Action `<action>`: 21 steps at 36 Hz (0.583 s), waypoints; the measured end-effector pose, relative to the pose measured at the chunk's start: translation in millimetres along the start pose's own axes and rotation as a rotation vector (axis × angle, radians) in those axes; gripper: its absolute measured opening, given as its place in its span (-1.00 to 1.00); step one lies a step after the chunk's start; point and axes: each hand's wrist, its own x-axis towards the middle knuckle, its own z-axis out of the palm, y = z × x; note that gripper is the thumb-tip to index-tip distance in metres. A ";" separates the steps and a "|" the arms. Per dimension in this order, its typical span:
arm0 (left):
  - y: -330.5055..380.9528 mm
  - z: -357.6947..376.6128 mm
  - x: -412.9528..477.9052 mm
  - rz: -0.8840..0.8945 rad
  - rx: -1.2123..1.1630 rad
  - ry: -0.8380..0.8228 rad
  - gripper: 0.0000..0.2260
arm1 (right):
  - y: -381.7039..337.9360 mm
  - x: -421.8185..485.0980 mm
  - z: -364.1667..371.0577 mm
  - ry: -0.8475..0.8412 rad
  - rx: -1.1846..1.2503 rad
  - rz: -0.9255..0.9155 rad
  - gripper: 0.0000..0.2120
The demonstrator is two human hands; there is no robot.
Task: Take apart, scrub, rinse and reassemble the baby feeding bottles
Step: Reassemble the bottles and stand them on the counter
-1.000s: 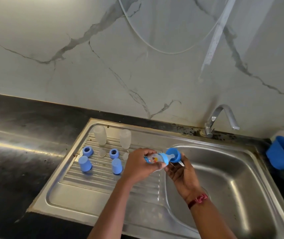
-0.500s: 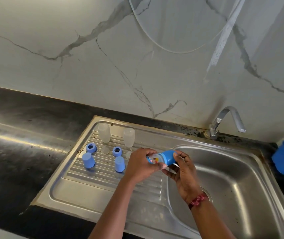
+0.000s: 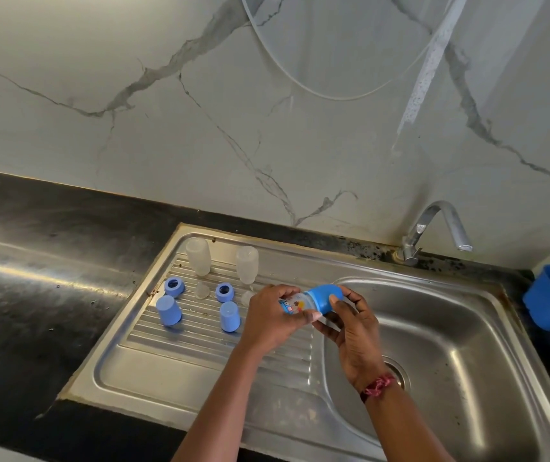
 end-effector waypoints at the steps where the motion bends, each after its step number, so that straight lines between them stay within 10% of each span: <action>1: -0.3 0.0 -0.1 0.002 0.001 0.000 -0.46 | -0.1 -0.1 0.1 0.002 -0.002 -0.001 -0.67; 21: -8.3 -1.3 1.2 -0.030 -0.091 -0.020 -0.49 | -0.1 2.0 3.8 0.030 0.029 0.008 -0.66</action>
